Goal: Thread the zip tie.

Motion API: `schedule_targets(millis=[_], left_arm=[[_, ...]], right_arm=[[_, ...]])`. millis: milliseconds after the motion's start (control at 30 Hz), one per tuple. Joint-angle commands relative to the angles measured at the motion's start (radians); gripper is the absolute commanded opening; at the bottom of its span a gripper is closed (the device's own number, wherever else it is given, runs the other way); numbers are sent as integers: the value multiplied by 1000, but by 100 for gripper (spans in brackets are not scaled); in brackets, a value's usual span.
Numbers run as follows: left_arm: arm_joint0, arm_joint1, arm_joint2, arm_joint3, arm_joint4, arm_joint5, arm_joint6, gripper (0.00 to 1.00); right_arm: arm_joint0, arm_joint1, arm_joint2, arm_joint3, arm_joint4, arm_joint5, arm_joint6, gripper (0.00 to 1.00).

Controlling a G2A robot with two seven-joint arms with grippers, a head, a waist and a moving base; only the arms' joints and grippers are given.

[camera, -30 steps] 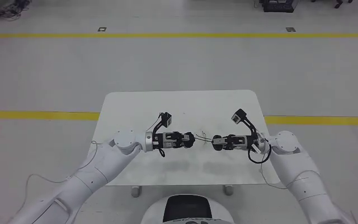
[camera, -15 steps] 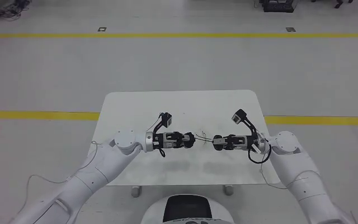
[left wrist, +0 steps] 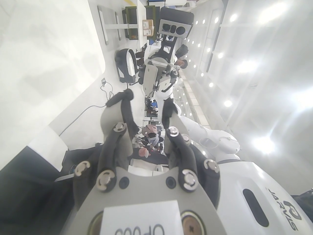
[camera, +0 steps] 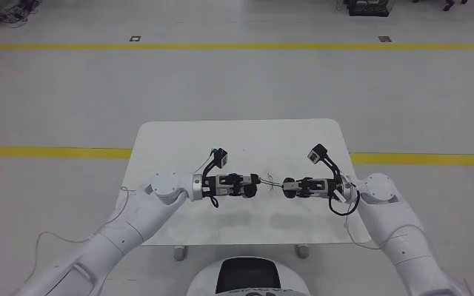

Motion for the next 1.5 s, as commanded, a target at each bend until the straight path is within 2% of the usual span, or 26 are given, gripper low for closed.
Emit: schedule_targets(millis=[0, 167, 233, 533, 633, 767, 867, 933, 1167, 1333, 1467], left_arm=[[1, 0, -4, 2, -2, -4, -4, 100], [4, -3, -12, 16, -9, -35, 0, 100], [4, -3, -12, 16, -9, -35, 0, 100], [7, -3, -11, 10, -11, -32, 4, 100], [1, -6, -9, -7, -35, -26, -48, 100], [-24, -13, -2, 18, -72, -9, -131, 100], [-47, -23, 14, 40, -70, 7, -153, 100], [-59, -31, 30, 45, -60, 12, -160, 100], [-63, -33, 32, 49, -51, 11, -154, 100], [-54, -37, 36, 7, -18, 22, -76, 100], [-55, -42, 46, -11, 29, 60, 1, 100]], right_arm=[[0, 1, -1, 2, 5, 0, 0, 0], [4, 4, -12, 9, 20, 0, 0, 0], [13, 8, 1, 5, -8, 0, -2, 0], [8, 7, 0, 0, -2, 5, -15, 0], [-2, 12, -2, -11, 31, 0, 0, 0], [-7, 29, -27, -18, 74, 0, 0, 0], [-2, 47, -58, -15, 114, 0, 0, 0], [10, 61, -102, -20, 136, 0, 0, 0], [12, 63, -107, -19, 139, 0, 0, 0], [4, 62, -112, -31, 157, 15, -10, 0], [11, 61, -126, -26, 177, 10, 0, 0]])
